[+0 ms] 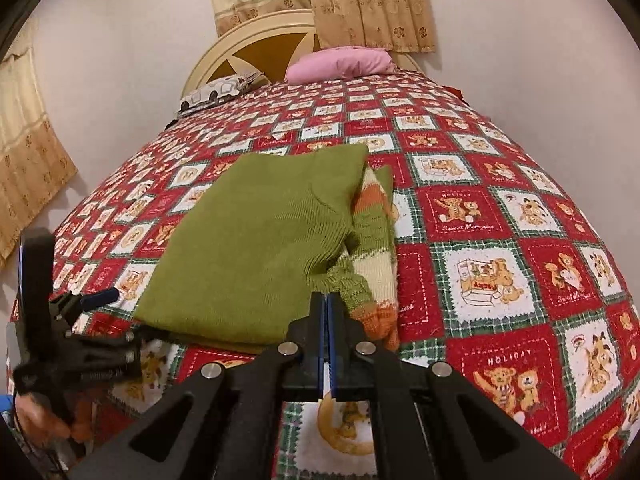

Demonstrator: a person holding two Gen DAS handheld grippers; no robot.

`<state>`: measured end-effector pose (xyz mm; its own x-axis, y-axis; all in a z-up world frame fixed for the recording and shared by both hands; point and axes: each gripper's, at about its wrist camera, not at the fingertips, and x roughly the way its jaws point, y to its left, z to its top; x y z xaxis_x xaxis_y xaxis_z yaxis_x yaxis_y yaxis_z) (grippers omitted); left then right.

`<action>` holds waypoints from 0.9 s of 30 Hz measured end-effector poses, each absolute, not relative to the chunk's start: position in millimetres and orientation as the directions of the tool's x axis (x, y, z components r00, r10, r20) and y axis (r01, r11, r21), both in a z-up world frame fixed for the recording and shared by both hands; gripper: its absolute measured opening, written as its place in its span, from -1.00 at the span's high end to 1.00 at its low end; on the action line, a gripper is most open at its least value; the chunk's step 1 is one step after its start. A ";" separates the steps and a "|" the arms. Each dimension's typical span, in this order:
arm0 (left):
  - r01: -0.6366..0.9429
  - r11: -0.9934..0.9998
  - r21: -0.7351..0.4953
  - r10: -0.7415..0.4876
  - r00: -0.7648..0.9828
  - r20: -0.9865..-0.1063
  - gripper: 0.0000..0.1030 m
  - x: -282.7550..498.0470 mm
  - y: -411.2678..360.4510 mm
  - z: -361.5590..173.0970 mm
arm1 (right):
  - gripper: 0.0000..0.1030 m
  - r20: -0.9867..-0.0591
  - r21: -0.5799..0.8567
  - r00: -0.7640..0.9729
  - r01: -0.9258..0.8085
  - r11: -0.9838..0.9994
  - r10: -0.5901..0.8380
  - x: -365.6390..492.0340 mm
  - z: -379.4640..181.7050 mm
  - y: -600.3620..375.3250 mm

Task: Fold small clothes

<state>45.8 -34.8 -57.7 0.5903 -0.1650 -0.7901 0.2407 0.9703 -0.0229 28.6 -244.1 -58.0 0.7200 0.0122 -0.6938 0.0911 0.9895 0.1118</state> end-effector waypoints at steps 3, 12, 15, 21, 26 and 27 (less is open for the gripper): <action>0.245 0.968 -0.045 -0.184 0.582 -0.792 -0.99 42.6 -20.6 -60.4 | 1.00 -0.722 0.161 0.690 0.092 0.983 0.053 31.0 -72.5 -254.0; 0.366 0.909 -0.197 -0.389 0.581 -0.715 -0.96 49.9 12.0 -16.8 | 0.55 -0.656 0.194 0.752 0.077 0.978 0.071 38.2 -23.5 -272.8; 0.348 0.882 -0.317 -0.469 0.602 -0.646 -1.00 94.5 17.2 0.6 | -0.64 -0.648 0.221 0.759 0.099 0.970 0.070 66.0 -17.8 -288.0; 0.291 0.833 -0.471 -0.554 0.452 -0.700 -0.93 196.1 -11.5 -40.2 | -0.64 -0.687 0.378 0.699 0.111 0.919 0.198 142.4 -43.6 -324.2; 0.261 0.785 -0.562 -0.618 0.394 -0.680 -0.71 221.6 -27.8 -73.8 | -0.64 -0.709 0.388 0.650 0.039 0.921 0.272 176.3 -72.0 -325.4; 0.284 0.789 -0.545 -0.614 0.418 -0.670 -0.73 217.4 -31.0 -73.5 | -0.64 -0.729 0.382 0.624 0.028 0.924 0.283 182.2 -80.3 -321.1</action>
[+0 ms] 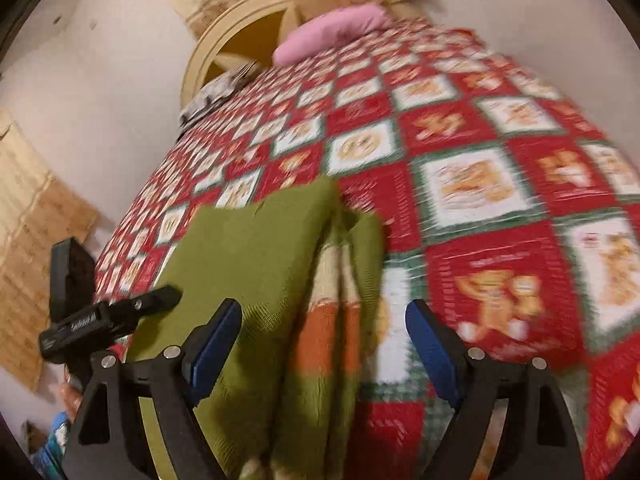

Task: Fold small clothes

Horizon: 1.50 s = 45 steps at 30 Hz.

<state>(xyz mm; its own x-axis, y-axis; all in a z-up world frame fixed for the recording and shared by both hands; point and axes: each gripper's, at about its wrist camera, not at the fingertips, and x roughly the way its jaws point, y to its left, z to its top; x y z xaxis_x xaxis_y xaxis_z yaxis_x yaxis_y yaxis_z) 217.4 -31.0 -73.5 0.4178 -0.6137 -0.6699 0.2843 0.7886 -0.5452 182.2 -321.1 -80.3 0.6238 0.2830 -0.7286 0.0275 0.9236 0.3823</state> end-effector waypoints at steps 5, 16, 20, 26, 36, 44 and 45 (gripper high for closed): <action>0.397 0.799 -0.451 -0.596 0.424 -0.682 -0.73 211.5 -53.1 -72.3 | -0.66 -0.729 0.349 0.611 -0.055 0.936 0.308 199.2 -86.0 -306.6; 0.423 0.851 -0.311 -0.511 0.537 -0.671 -0.02 193.2 -55.8 -52.6 | 0.42 -0.722 0.146 0.682 -0.019 0.989 0.119 184.4 -64.4 -259.8; 0.439 0.852 -0.286 -0.508 0.561 -0.653 0.10 176.7 -48.7 -32.9 | 0.44 -0.659 0.034 0.752 0.019 0.999 0.008 149.2 -31.4 -231.5; 0.505 0.830 -0.236 -0.541 0.629 -0.559 0.11 129.1 -34.0 20.5 | 0.46 -0.549 -0.033 0.831 0.087 0.996 -0.091 74.6 24.3 -203.5; 0.682 0.698 -0.220 -0.690 0.557 -0.462 0.12 31.6 -36.4 90.2 | 0.50 -0.446 0.036 0.881 0.191 0.981 -0.155 -73.4 96.7 -219.3; 0.755 0.571 -0.323 -0.779 0.375 -0.502 0.12 24.6 -102.6 87.9 | 0.50 -0.479 0.044 0.846 0.288 0.957 -0.233 -134.7 109.8 -282.2; 0.751 0.577 -0.320 -0.770 0.369 -0.521 0.12 30.1 -112.7 79.1 | 0.50 -0.495 0.063 0.837 0.301 0.951 -0.232 -131.4 100.9 -294.8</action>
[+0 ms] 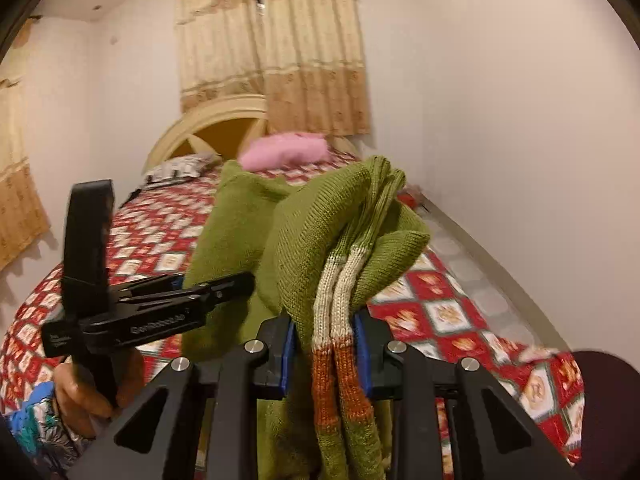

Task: Fold small clothes

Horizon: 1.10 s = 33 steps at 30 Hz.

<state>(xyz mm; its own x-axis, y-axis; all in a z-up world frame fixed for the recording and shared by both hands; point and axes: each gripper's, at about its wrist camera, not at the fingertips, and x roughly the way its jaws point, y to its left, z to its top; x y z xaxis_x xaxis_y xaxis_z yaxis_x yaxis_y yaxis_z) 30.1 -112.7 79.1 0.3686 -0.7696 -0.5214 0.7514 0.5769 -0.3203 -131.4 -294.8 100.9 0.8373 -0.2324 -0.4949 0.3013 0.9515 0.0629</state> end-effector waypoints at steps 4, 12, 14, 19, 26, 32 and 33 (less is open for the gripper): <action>0.735 0.639 -0.227 -0.678 0.399 -0.617 0.14 62.0 -172.2 25.7 | 0.53 -0.527 0.046 0.794 0.383 0.923 -0.303 -100.5 37.6 -342.7; 0.678 0.732 -0.067 -0.498 0.466 -0.731 -0.23 84.0 -215.4 -30.9 | 0.51 -0.654 0.080 0.659 0.548 0.833 -0.371 -59.6 -45.2 -410.2; 0.669 0.740 -0.072 -0.493 0.465 -0.735 -0.31 83.3 -216.0 -32.6 | 0.46 -0.660 0.129 0.668 0.552 0.823 -0.344 -59.6 -47.7 -419.4; 0.652 0.757 -0.037 -0.448 0.478 -0.755 -0.60 85.4 -217.5 -32.2 | 0.17 -0.668 0.221 0.682 0.563 0.796 -0.298 -71.5 -46.2 -435.1; 0.660 0.751 -0.022 -0.461 0.500 -0.734 -0.66 56.1 -184.7 -14.3 | 0.26 -0.524 0.061 0.728 0.550 0.833 -0.442 -143.0 11.6 -366.7; 0.639 0.769 0.020 -0.455 0.568 -0.686 -0.66 8.8 -151.7 -10.3 | 0.26 -0.596 -0.016 0.699 0.482 0.876 -0.395 -150.7 -11.0 -318.0; 0.646 0.762 0.033 -0.451 0.567 -0.689 -0.66 1.6 -149.9 -12.7 | 0.26 -0.614 -0.005 0.691 0.480 0.877 -0.381 -149.1 -18.2 -315.8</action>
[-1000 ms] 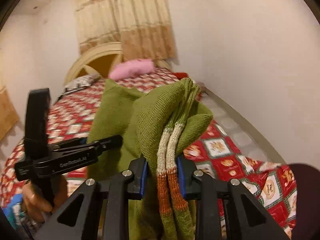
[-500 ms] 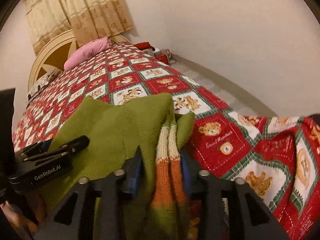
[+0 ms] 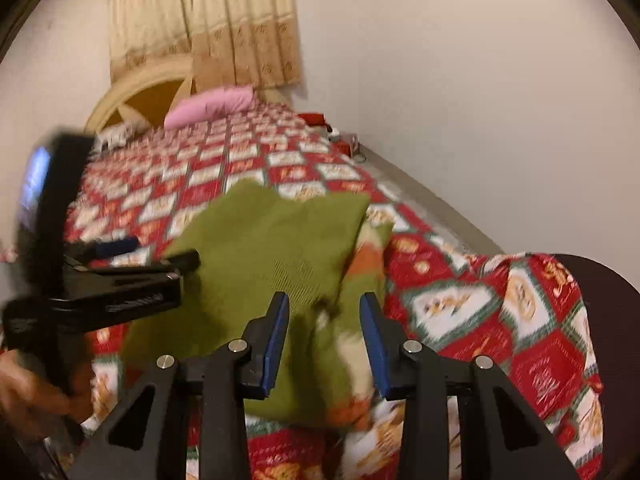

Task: Fold small clothes

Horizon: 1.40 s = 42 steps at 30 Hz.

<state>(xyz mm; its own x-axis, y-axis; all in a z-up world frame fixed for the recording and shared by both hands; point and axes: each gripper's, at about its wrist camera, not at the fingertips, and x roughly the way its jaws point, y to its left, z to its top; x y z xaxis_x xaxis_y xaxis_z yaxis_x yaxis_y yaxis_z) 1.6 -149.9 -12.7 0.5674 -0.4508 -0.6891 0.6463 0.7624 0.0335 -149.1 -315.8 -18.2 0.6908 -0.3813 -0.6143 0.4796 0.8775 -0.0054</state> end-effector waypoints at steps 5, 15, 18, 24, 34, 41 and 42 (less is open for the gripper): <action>0.656 0.742 0.137 -0.404 0.601 -0.690 -0.66 -22.5 -147.7 -34.2 | 0.26 -0.686 -0.041 0.613 0.504 0.863 -0.391 -138.7 -55.0 -311.6; 0.668 0.736 0.111 -0.399 0.560 -0.726 -0.75 -38.1 -122.6 -46.4 | 0.23 -0.697 -0.068 0.568 0.555 0.829 -0.438 -152.5 -59.0 -295.9; 0.680 0.727 0.099 -0.392 0.529 -0.753 -0.76 -45.9 -113.0 -53.5 | 0.21 -0.693 -0.105 0.550 0.562 0.820 -0.466 -161.4 -57.0 -286.3; 0.695 0.711 0.108 -0.378 0.507 -0.775 -0.76 -63.8 -96.2 -64.8 | 0.17 -0.733 -0.079 0.516 0.582 0.809 -0.442 -179.7 -54.0 -279.3; 0.706 0.701 0.100 -0.411 0.515 -0.752 -0.77 -74.4 -82.6 -53.5 | 0.05 -0.705 -0.126 0.542 0.539 0.833 -0.457 -196.3 -32.5 -251.4; 0.751 0.660 0.000 -0.529 0.464 -0.710 -0.94 -56.4 -85.9 -39.8 | -0.31 -0.644 -0.071 0.620 0.537 0.841 -0.449 -193.1 -13.6 -285.0; 0.753 0.658 -0.023 -0.547 0.457 -0.701 -0.97 -48.6 -89.1 -36.7 | -0.31 -0.643 -0.059 0.622 0.541 0.839 -0.446 -188.4 -11.6 -297.0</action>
<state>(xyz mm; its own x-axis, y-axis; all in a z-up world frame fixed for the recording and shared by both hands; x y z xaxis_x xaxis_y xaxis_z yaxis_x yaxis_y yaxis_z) -48.6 -89.1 -36.7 0.4572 -0.5471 -0.7012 0.7527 0.6580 -0.0226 -188.4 -297.0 -11.6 0.6222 -0.4462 -0.6433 0.5409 0.8391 -0.0588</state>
